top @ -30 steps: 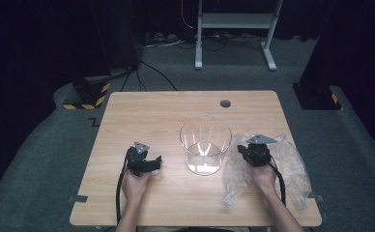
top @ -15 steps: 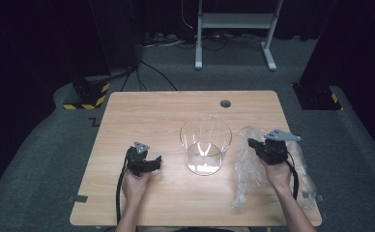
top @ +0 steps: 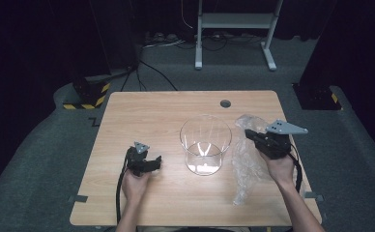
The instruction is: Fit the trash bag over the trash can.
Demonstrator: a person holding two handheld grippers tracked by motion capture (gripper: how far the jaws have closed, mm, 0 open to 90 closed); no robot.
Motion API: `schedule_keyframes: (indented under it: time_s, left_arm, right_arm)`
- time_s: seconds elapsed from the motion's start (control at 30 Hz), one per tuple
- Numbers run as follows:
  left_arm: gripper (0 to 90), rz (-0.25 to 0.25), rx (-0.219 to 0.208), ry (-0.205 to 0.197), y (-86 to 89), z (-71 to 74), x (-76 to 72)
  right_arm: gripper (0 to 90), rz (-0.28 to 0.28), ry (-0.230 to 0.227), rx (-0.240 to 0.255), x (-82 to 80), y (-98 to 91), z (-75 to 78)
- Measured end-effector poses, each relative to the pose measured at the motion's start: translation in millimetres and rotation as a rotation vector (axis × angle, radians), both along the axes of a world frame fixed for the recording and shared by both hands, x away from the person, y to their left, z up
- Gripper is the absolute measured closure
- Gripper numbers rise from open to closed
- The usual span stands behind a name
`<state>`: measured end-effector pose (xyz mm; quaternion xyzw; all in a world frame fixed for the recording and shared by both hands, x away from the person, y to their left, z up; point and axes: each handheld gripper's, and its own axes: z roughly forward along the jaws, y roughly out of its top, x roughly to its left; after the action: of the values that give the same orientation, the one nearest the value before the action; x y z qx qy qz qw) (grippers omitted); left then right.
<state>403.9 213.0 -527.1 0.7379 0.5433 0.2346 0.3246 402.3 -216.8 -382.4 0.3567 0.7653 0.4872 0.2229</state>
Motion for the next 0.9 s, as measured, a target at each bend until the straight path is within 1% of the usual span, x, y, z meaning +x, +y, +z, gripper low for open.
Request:
schedule_keyframes:
  time_s: [0.1,0.13,0.17,0.2,0.27,0.3,0.33,0.37,0.43,0.47,0.5,0.53,0.57,0.63,0.67,0.7,0.73,0.77,0.87,0.9]
  left_arm:
    - [19.4,0.000,0.000,0.000,0.0,0.0,0.0]
    - [19.4,0.000,0.000,0.000,0.0,0.0,0.0]
    - [19.4,0.000,0.000,0.000,0.0,0.0,0.0]
    - [19.4,0.000,0.000,0.000,0.0,0.0,0.0]
    - [19.4,0.000,0.001,0.000,0.0,0.0,0.0]
    - [19.5,0.000,0.001,0.000,0.0,0.0,0.0]
    - [19.5,0.000,0.001,0.000,0.0,0.0,0.0]
    - [19.4,0.001,0.002,0.000,-0.1,0.0,0.0]
    - [19.4,0.003,0.001,-0.001,-0.4,0.0,0.0]
    - [19.4,0.003,0.001,-0.001,-0.3,0.0,0.1]
    - [19.4,0.003,0.001,-0.001,-0.3,0.0,0.1]
    - [19.6,0.003,0.001,-0.001,-0.1,0.1,0.2]
    - [19.7,0.003,0.001,-0.001,-0.1,0.1,0.2]
    - [19.7,0.004,0.004,-0.002,-0.4,0.1,0.3]
    - [19.7,0.007,0.006,-0.002,-0.6,0.1,0.3]
    - [19.8,0.011,0.005,0.000,-0.9,0.2,0.2]
    - [19.8,0.019,0.004,-0.003,-1.5,0.1,0.2]
    - [20.0,0.030,0.003,-0.004,-2.5,0.0,0.3]
    - [20.4,0.061,0.002,-0.002,-5.2,0.2,0.7]
    - [20.2,0.062,0.002,-0.001,-5.6,0.3,0.8]
  right_arm:
    - [89.9,0.031,-0.015,0.002,0.4,10.4,9.7]
    - [89.9,0.031,-0.015,0.002,0.4,10.4,9.7]
    - [89.9,0.042,-0.024,-0.003,0.9,14.2,12.7]
    - [89.9,0.061,-0.033,-0.011,1.8,22.5,18.4]
    - [89.9,0.082,-0.044,-0.015,3.0,31.0,23.6]
    - [89.9,0.082,-0.044,-0.015,3.0,31.0,23.6]
    - [89.9,0.092,-0.047,-0.019,3.7,35.5,25.9]
    - [89.9,0.112,-0.052,-0.026,5.4,44.9,29.5]
    - [89.9,0.133,-0.050,-0.033,7.8,54.5,31.2]
    - [89.9,0.143,-0.045,-0.036,9.1,59.3,31.5]
    - [89.9,0.143,-0.045,-0.036,9.1,59.3,31.5]
    - [89.8,0.166,-0.032,-0.038,12.2,68.8,30.8]
    - [89.8,0.166,-0.032,-0.038,12.2,68.8,30.8]
    - [89.8,0.190,-0.017,-0.044,15.0,79.7,28.9]
    - [89.8,0.207,-0.003,-0.058,16.6,88.1,27.0]
    - [89.8,0.217,0.005,-0.068,17.6,92.4,25.5]
    - [89.8,0.217,0.005,-0.068,17.6,92.4,25.5]
    - [89.8,0.230,0.026,-0.084,19.4,99.8,21.5]
    - [89.8,0.244,0.055,-0.105,22.7,107.4,15.0]
    - [89.8,0.247,0.063,-0.110,23.5,109.3,13.4]
